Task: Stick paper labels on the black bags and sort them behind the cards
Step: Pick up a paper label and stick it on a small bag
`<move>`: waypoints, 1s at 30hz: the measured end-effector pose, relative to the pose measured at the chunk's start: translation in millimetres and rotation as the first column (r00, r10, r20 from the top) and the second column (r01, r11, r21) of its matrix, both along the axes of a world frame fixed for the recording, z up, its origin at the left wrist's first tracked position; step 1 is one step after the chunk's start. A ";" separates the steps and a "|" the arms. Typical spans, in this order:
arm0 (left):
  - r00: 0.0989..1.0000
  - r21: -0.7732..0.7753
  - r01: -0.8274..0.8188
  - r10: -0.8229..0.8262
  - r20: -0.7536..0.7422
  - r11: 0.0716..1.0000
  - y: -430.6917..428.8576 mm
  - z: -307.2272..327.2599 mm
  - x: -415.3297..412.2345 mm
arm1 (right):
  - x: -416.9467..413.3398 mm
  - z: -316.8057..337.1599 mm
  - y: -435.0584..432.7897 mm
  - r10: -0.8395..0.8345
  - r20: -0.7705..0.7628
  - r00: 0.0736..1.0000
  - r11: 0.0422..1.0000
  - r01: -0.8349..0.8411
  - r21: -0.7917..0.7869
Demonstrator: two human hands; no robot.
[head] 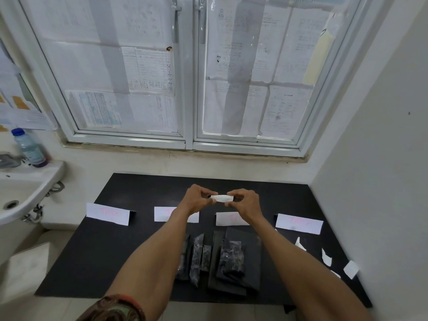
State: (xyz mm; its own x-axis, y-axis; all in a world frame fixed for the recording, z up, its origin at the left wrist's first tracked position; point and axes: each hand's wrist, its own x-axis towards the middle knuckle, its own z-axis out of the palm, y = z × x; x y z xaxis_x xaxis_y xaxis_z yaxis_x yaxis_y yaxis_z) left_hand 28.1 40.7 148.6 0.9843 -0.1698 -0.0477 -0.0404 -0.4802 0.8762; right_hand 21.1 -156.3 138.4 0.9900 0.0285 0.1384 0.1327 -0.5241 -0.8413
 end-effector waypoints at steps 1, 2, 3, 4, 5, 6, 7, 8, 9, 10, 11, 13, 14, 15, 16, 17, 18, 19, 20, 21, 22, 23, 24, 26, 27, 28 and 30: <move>1.000 -0.001 0.000 0.000 -0.002 1.000 0.2 -0.2 0.6 | 0.1 0.5 -0.5 0.006 0.000 1.000 1.000 -0.006 0.009; 1.000 -0.006 0.002 -0.002 -0.009 1.000 0.7 0.3 0.6 | 0.4 0.9 -1.3 0.014 -0.005 1.000 1.000 -0.014 0.022; 1.000 -0.021 0.005 -0.005 -0.022 1.000 2.3 1.2 0.6 | 0.6 1.4 -1.8 0.023 -0.015 1.000 0.999 -0.023 0.044; 0.999 -0.059 0.006 -0.009 -0.044 0.998 3.8 2.2 0.2 | 0.3 1.6 -2.7 0.028 -0.029 0.999 0.997 -0.026 0.067; 0.997 -0.126 0.003 -0.013 -0.075 0.992 5.6 4.0 -0.6 | 0.2 2.3 -3.5 0.031 -0.045 0.999 0.995 -0.027 0.094; 0.993 -0.216 -0.007 -0.018 -0.114 0.976 7.0 5.9 -2.0 | 0.1 2.7 -4.5 0.035 -0.064 0.997 0.991 -0.026 0.128; 0.988 -0.308 -0.026 -0.023 -0.154 0.951 8.1 8.1 -4.1 | 0.2 3.0 -5.4 0.042 -0.087 0.995 0.985 -0.027 0.168; 0.982 -0.385 -0.052 -0.023 -0.188 0.922 9.5 10.2 -6.0 | -0.4 4.0 -5.9 0.054 -0.110 0.992 0.977 -0.030 0.209; 0.976 -0.435 -0.076 -0.022 -0.216 0.897 11.0 11.6 -7.8 | -1.8 5.2 -5.9 0.071 -0.131 0.989 0.969 -0.037 0.246; 0.971 -0.459 -0.096 -0.017 -0.237 0.883 12.6 13.0 -8.8 | -3.1 6.9 -5.4 0.089 -0.148 0.985 0.959 -0.045 0.280; 0.968 -0.460 -0.110 -0.009 -0.249 0.881 14.3 13.4 -9.1 | -4.3 8.2 -5.0 0.108 -0.159 0.981 0.949 -0.055 0.309; 0.968 -0.425 -0.117 0.008 -0.250 0.897 16.8 14.1 -8.9 | -6.2 11.1 -4.0 0.141 -0.173 0.975 0.937 -0.075 0.343; 0.969 -0.406 -0.116 0.013 -0.248 0.906 17.7 14.5 -8.9 | -6.7 11.8 -3.6 0.154 -0.180 0.972 0.934 -0.084 0.347; 0.969 -0.386 -0.114 0.018 -0.245 0.915 18.7 15.3 -9.1 | -6.9 12.6 -2.9 0.162 -0.187 0.969 0.934 -0.089 0.345; 0.971 -0.368 -0.112 0.022 -0.239 0.923 19.3 15.7 -9.0 | -6.9 13.3 -2.5 0.163 -0.193 0.968 0.936 -0.090 0.341; 0.972 -0.354 -0.109 0.026 -0.233 0.929 19.7 15.5 -9.0 | -6.6 13.6 -2.2 0.158 -0.196 0.968 0.940 -0.086 0.331; 0.973 -0.350 -0.109 0.028 -0.227 0.930 20.0 15.5 -9.9 | -6.5 13.8 -1.6 0.152 -0.195 0.969 0.943 -0.083 0.323; 0.974 -0.355 -0.107 0.027 -0.224 0.929 20.9 14.8 -11.1 | -6.3 13.9 -0.3 0.145 -0.193 0.970 0.945 -0.078 0.319; 0.975 -0.359 -0.103 0.023 -0.221 0.927 20.2 14.2 -11.4 | -6.1 13.9 -0.1 0.134 -0.188 0.973 0.945 -0.068 0.319; 0.976 -0.358 -0.104 0.026 -0.217 0.928 20.2 13.5 -11.7 | -5.6 13.4 0.8 0.125 -0.184 0.975 0.946 -0.061 0.318; 0.976 -0.351 -0.110 0.035 -0.213 0.930 20.3 13.1 -12.2 | -5.5 12.9 1.8 0.121 -0.184 0.975 0.947 -0.058 0.315; 0.976 -0.346 -0.120 0.047 -0.212 0.930 20.6 13.1 -12.9 | -5.1 12.4 3.1 0.123 -0.184 0.975 0.951 -0.062 0.304; 0.975 -0.344 -0.129 0.057 -0.212 0.930 21.1 13.1 -13.4 | -5.1 11.9 4.1 0.128 -0.182 0.975 0.954 -0.071 0.292; 0.974 -0.343 -0.136 0.062 -0.218 0.929 23.1 12.9 -14.6 | -4.7 10.3 6.4 0.136 -0.172 0.976 0.960 -0.087 0.265; 0.973 -0.339 -0.133 0.059 -0.221 0.931 24.2 12.9 -15.3 | -4.7 9.7 7.4 0.128 -0.164 0.978 0.964 -0.084 0.252; 0.974 -0.328 -0.129 0.056 -0.222 0.936 25.5 12.5 -16.2 | -4.8 9.1 8.9 0.119 -0.156 0.981 0.968 -0.079 0.239; 0.974 -0.301 -0.125 0.058 -0.220 0.946 28.0 11.2 -16.9 | -4.3 8.0 11.3 0.108 -0.146 0.983 0.975 -0.076 0.209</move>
